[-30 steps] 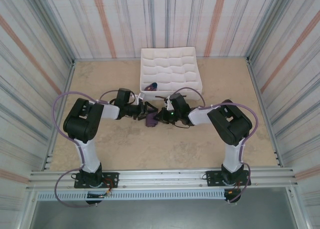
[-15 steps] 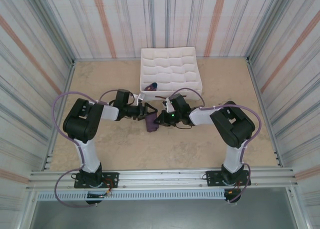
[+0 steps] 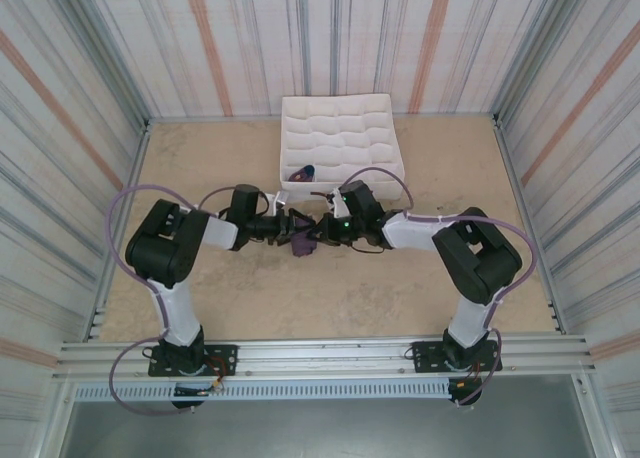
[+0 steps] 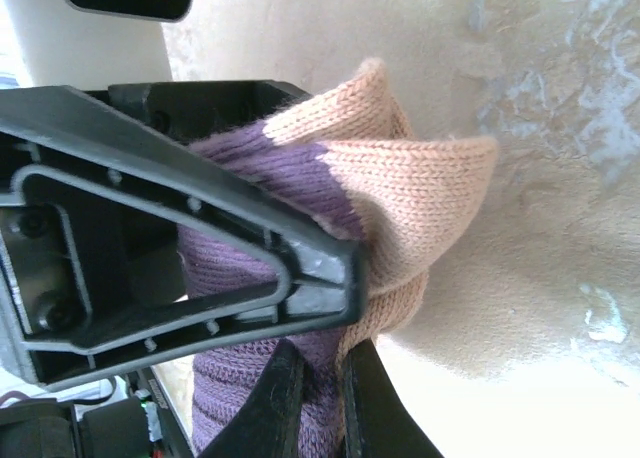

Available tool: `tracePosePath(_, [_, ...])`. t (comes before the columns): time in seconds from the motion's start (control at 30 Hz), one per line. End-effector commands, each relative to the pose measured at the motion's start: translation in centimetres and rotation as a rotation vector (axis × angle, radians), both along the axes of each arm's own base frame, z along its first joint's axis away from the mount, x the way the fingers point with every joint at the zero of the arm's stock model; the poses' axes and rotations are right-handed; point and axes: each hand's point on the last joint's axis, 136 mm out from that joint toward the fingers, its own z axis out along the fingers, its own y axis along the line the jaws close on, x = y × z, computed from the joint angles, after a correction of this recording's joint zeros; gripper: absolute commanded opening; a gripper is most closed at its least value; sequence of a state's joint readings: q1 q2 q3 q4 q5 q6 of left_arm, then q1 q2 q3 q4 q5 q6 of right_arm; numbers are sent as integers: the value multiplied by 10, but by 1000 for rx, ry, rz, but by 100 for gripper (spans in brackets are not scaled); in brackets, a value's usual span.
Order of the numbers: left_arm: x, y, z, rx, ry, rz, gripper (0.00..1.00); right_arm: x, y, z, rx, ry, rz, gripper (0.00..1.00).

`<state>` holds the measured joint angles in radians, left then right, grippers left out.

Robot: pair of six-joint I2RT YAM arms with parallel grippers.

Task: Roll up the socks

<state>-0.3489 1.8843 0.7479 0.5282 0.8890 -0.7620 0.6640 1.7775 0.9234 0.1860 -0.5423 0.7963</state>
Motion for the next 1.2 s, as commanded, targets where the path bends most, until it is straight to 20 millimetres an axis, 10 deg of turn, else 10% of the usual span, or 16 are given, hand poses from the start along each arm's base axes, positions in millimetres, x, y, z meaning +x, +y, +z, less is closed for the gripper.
tracePosePath(0.0, [2,2,9,6,30,44,71,3,6,28,27,-57,7,0])
tracePosePath(0.7, [10,-28,85,-93,-77,-14,9,12,-6,62,64,-148,-52,0])
tracePosePath(1.17, [38,-56,161,-47,-290,-190,0,17,-79,123,62,-214,-189,64])
